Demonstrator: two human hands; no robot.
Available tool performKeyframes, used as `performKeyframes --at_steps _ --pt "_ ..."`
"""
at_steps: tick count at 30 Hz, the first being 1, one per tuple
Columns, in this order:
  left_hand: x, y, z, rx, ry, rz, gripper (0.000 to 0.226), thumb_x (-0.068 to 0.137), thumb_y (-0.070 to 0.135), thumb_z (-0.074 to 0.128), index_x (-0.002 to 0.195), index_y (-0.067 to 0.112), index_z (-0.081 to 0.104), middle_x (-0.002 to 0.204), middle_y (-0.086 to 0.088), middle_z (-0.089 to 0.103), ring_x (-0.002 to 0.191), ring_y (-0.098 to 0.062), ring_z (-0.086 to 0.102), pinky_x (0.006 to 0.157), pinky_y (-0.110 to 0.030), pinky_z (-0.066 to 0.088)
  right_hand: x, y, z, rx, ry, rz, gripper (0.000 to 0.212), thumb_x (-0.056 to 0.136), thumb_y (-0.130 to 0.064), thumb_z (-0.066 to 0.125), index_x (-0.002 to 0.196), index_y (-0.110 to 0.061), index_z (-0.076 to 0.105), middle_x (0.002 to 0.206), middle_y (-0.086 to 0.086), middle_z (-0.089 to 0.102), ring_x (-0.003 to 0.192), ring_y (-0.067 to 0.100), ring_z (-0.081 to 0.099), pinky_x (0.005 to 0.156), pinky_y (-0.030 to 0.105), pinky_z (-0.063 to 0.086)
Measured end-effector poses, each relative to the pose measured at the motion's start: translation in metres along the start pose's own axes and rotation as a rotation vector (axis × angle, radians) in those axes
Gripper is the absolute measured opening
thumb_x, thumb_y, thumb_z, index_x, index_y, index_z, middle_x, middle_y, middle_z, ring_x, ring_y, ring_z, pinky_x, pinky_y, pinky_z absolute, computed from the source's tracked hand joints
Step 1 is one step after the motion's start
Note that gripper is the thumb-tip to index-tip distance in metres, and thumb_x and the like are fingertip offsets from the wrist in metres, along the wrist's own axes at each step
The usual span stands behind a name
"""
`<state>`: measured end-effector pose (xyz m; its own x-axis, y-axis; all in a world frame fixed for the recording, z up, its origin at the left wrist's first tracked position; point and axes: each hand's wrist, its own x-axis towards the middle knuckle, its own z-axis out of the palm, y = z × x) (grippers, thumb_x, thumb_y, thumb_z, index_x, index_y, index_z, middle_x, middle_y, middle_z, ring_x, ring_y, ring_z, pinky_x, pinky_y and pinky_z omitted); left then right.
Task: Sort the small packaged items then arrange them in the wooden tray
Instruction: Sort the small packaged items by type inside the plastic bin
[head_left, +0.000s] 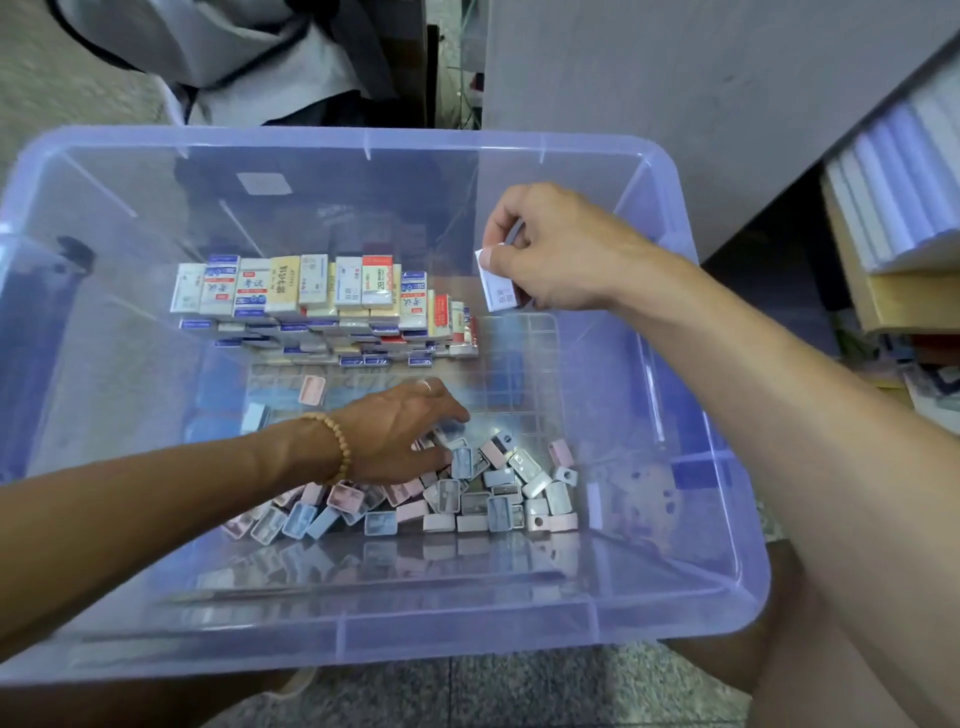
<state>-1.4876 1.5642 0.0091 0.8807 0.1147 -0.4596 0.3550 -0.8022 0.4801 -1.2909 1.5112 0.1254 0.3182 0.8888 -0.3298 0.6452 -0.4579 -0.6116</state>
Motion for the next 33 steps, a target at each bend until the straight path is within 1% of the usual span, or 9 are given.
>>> performKeyframes --at_steps 2,5,8,13,18,21,23,28,33 --pt "-0.013 0.001 -0.013 -0.105 0.126 -0.066 0.032 0.094 0.037 0.056 0.123 0.024 0.057 0.116 0.006 0.056 0.105 -0.01 0.055 0.088 -0.028 0.05 -0.001 -0.003 0.003 0.093 -0.03 0.013 0.01 0.098 -0.021 0.058 0.096 -0.013 0.062 0.076 0.005 0.068 0.071 0.023 0.072 0.066 0.037 0.058" --pt "-0.035 0.008 -0.042 -0.562 0.38 -0.225 0.013 0.093 0.023 0.061 0.104 0.017 0.065 0.097 -0.003 0.07 0.089 -0.014 0.067 0.078 -0.025 0.056 -0.004 -0.009 0.012 0.227 -0.079 -0.012 0.006 0.096 -0.02 0.064 0.092 -0.015 0.061 0.083 0.015 0.071 0.064 0.021 0.07 0.062 0.037 0.06" --pt "-0.056 0.024 -0.069 -1.022 0.539 -0.256 0.016 0.093 0.01 0.061 0.108 0.014 0.063 0.098 -0.018 0.071 0.082 -0.02 0.07 0.073 -0.033 0.056 -0.007 -0.021 0.026 0.302 -0.105 -0.094 0.009 0.093 -0.016 0.069 0.086 -0.015 0.064 0.079 0.015 0.066 0.059 0.024 0.067 0.06 0.041 0.06" --pt "-0.078 0.032 -0.087 -1.199 0.678 -0.227 0.025 0.085 0.0 0.067 0.105 0.014 0.067 0.078 -0.01 0.067 0.068 -0.017 0.066 0.064 -0.029 0.058 -0.015 -0.044 0.04 0.459 -0.091 -0.171 0.012 0.092 -0.011 0.07 0.084 -0.013 0.062 0.063 0.005 0.061 0.054 0.018 0.063 0.066 0.05 0.059" --pt "-0.088 0.034 -0.097 -1.218 0.738 -0.285 0.019 0.082 -0.007 0.068 0.094 0.008 0.065 0.067 -0.006 0.068 0.055 -0.014 0.064 0.058 -0.022 0.056 -0.022 -0.055 0.036 0.492 -0.06 -0.237 0.006 0.092 -0.011 0.068 0.091 -0.012 0.063 0.067 0.001 0.067 0.053 0.011 0.065 0.06 0.035 0.056" --pt "-0.094 0.033 -0.104 -1.242 0.78 -0.305 0.019 0.082 -0.007 0.068 0.094 0.007 0.063 0.073 -0.012 0.068 0.057 -0.015 0.065 0.058 -0.022 0.057 -0.026 -0.058 0.033 0.317 -0.105 -0.358 0.036 0.077 -0.017 0.083 0.108 -0.017 0.064 0.09 -0.004 0.068 0.066 0.003 0.063 0.072 0.029 0.056" --pt "-0.096 0.032 -0.105 -1.25 0.78 -0.305 0.019 0.082 -0.007 0.067 0.094 0.006 0.063 0.075 -0.014 0.068 0.06 -0.017 0.065 0.059 -0.022 0.057 -0.029 -0.06 0.037 0.173 -0.054 -0.423 0.046 0.07 -0.019 0.086 0.11 -0.019 0.062 0.089 -0.01 0.063 0.067 0.001 0.059 0.073 0.028 0.054" --pt "-0.09 0.029 -0.096 -1.2 0.772 -0.312 0.016 0.085 -0.006 0.065 0.094 0.007 0.063 0.067 -0.01 0.066 0.062 -0.019 0.065 0.059 -0.024 0.058 -0.025 -0.056 0.046 -0.005 0.063 -0.439 0.042 0.07 -0.029 0.083 0.104 -0.02 0.06 0.082 -0.009 0.062 0.066 0.004 0.054 0.071 0.036 0.051" --pt "-0.093 -0.001 -0.075 -0.661 0.678 -0.454 0.007 0.09 0.009 0.064 0.089 0.016 0.063 0.074 -0.006 0.066 0.065 -0.015 0.063 0.061 -0.026 0.054 -0.002 -0.04 0.046 -0.068 0.171 -0.293 0.045 0.073 -0.04 0.085 0.104 -0.021 0.059 0.079 -0.012 0.056 0.078 0.014 0.054 0.07 0.033 0.045"
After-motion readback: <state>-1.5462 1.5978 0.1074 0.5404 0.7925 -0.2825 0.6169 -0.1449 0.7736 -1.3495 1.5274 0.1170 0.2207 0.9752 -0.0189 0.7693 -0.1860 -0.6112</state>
